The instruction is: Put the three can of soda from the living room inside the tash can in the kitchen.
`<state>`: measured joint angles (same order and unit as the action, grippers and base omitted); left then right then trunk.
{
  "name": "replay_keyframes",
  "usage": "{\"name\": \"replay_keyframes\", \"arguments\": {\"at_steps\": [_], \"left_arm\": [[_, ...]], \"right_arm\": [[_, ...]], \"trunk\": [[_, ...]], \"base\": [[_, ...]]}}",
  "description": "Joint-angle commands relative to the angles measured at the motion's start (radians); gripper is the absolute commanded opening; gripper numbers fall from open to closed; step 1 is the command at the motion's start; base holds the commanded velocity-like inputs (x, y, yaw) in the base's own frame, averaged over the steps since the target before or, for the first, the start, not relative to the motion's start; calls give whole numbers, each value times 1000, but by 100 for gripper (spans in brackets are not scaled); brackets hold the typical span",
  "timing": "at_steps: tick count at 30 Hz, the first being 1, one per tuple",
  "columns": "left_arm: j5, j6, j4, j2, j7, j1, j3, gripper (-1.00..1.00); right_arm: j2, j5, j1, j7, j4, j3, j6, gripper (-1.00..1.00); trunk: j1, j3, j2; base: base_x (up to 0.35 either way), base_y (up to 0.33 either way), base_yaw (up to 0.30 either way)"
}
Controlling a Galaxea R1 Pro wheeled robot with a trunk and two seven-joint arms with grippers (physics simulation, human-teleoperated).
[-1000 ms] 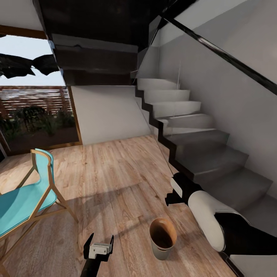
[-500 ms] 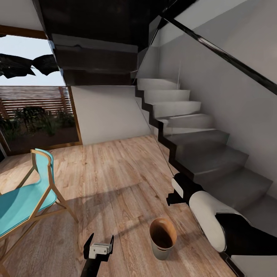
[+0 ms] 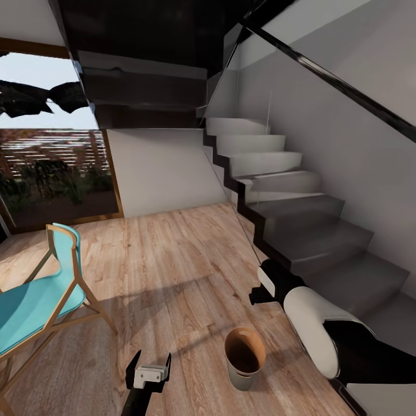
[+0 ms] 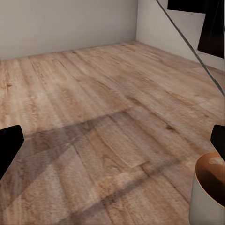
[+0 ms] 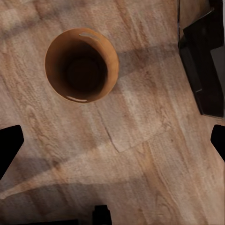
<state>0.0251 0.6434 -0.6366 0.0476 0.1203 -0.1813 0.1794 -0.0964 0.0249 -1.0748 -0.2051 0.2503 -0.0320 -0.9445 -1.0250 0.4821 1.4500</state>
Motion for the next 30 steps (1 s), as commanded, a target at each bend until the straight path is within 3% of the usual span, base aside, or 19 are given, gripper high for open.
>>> {"name": "replay_keyframes", "arguments": {"at_steps": [1, 4, 15, 30], "left_arm": [[0, 0, 0, 0, 0, 0, 0, 100], [1, 0, 0, 0, -1, 0, 0, 100], [0, 0, 0, 0, 0, 0, 0, 100], [1, -1, 1, 0, 0, 0, 0, 100]], "right_arm": [[0, 0, 0, 0, 3, -1, 1, 100], [0, -1, 2, 1, 49, -3, 2, 100], [-1, 0, 4, 1, 66, 3, 3, 100], [-2, 4, 15, 0, 66, 6, 3, 100]], "trunk": [[0, 0, 0], [0, 2, 0], [0, 18, 0], [-58, 87, 105]], "base": [[0, 0, 0], [0, 0, 0], [0, 0, 0], [0, 0, 0]]}}
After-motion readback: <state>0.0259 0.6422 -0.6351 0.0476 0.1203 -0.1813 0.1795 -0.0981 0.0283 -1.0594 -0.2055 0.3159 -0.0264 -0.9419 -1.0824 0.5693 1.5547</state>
